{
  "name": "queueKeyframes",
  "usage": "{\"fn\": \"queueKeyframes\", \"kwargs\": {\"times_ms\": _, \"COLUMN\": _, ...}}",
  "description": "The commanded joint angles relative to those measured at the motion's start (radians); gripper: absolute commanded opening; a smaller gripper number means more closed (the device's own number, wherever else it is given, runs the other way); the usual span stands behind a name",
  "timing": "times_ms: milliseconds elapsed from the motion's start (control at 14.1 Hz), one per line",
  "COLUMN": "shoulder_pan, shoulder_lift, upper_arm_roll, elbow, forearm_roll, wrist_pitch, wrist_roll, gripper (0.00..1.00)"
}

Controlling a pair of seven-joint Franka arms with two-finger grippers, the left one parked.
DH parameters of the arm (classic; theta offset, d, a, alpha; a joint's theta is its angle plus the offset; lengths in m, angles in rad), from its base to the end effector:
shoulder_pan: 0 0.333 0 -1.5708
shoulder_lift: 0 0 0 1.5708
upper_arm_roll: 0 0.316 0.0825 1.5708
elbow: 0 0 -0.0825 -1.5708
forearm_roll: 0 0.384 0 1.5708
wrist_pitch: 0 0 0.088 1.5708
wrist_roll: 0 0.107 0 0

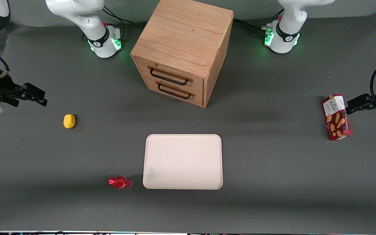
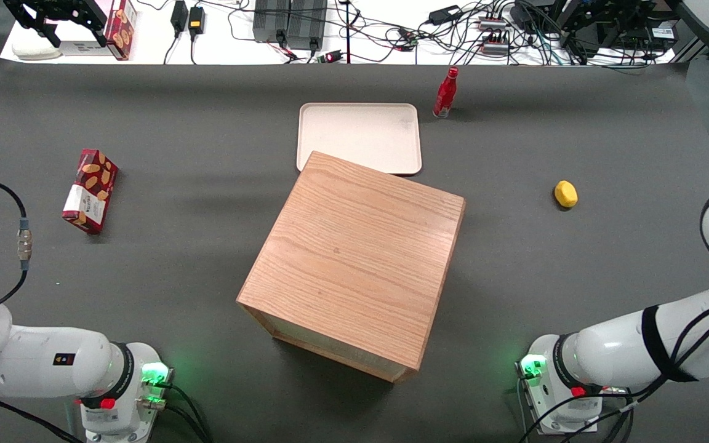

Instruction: Place coke bottle on tray

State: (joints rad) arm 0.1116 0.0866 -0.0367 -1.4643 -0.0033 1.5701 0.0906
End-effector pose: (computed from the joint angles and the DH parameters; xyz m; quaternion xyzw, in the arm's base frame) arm 0.5801 0.0442 0.6255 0.9999 -0.0078 0.0099 0.0024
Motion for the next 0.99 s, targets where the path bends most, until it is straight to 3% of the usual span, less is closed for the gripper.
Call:
{"fn": "queueKeyframes", "kwargs": {"times_ms": 0, "shoulder_pan": 0.046, "shoulder_lift": 0.083, "upper_arm_roll": -0.005, "elbow": 0.116, "forearm_roll": 0.016, "wrist_pitch": -0.038, "wrist_roll": 0.078, "gripper": 1.00}}
{"fn": "queueKeyframes", "kwargs": {"times_ms": 496, "shoulder_pan": 0.175, "shoulder_lift": 0.192, "upper_arm_roll": 0.004, "elbow": 0.257, "forearm_roll": 0.014, "wrist_pitch": -0.084, "wrist_roll": 0.261, "gripper": 1.00}}
{"fn": "queueKeyframes", "kwargs": {"times_ms": 920, "shoulder_pan": 0.180, "shoulder_lift": 0.358, "upper_arm_roll": 0.004, "elbow": 0.433, "forearm_roll": 0.014, "wrist_pitch": -0.084, "wrist_roll": 0.262, "gripper": 1.00}}
